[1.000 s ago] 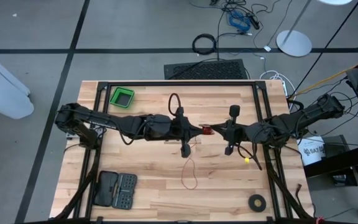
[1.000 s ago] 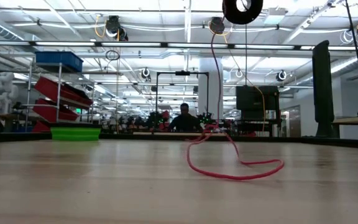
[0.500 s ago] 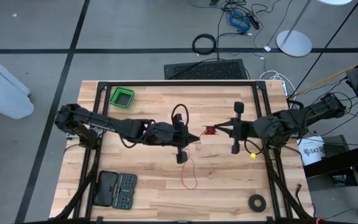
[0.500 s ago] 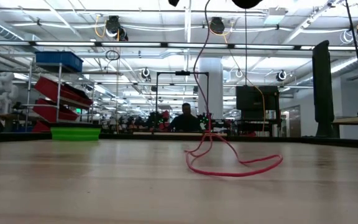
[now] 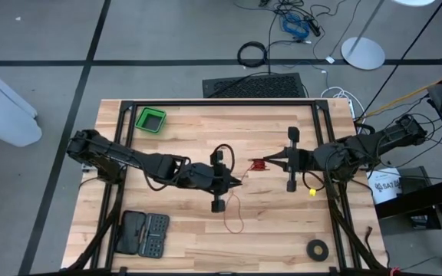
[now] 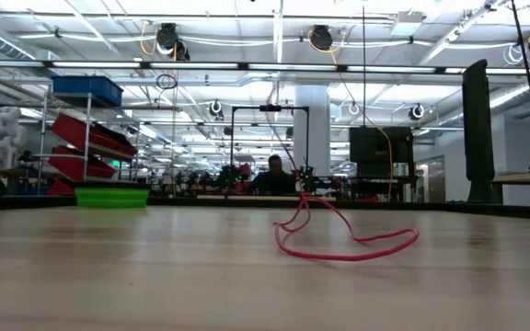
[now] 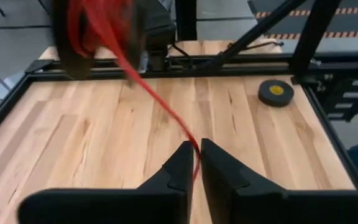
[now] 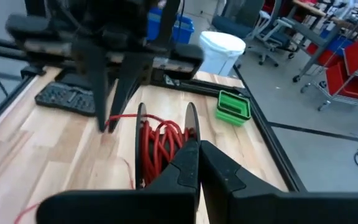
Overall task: Coil cords
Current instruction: Coil the red wire into the spool
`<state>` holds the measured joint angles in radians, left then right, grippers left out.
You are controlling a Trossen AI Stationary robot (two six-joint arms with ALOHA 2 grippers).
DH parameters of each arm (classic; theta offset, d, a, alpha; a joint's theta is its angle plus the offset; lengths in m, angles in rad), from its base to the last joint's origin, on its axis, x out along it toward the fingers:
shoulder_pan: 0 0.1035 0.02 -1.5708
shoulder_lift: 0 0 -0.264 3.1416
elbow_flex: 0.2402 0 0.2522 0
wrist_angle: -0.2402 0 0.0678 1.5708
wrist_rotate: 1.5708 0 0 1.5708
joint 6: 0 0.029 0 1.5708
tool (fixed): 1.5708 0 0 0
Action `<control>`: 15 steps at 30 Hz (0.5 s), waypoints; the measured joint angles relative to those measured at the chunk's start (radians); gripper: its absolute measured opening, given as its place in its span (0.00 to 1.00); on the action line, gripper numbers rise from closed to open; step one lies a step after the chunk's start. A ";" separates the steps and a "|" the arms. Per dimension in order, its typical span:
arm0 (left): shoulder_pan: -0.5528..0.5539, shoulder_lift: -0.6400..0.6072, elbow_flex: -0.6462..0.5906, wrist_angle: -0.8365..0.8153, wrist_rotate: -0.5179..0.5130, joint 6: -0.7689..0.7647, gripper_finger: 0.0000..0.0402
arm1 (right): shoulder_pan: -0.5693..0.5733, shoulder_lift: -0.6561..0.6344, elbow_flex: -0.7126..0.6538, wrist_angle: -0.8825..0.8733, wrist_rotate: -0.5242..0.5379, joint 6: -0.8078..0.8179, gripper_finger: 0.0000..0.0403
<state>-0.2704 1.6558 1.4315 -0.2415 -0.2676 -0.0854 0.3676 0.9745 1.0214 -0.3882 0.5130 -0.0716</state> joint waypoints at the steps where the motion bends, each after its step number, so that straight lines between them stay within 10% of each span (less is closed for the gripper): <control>1: -0.001 0.000 0.000 -0.004 0.000 0.011 0.10 | 0.000 0.000 0.000 0.006 0.000 0.001 0.00; 15: -0.004 -0.009 0.000 -0.034 -0.081 0.002 0.20 | -0.001 0.000 0.001 0.017 -0.047 0.003 0.00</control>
<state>-0.2742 1.6464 1.4315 -0.2751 -0.3483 -0.0829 0.3668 0.9741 1.0222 -0.3710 0.4656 -0.0689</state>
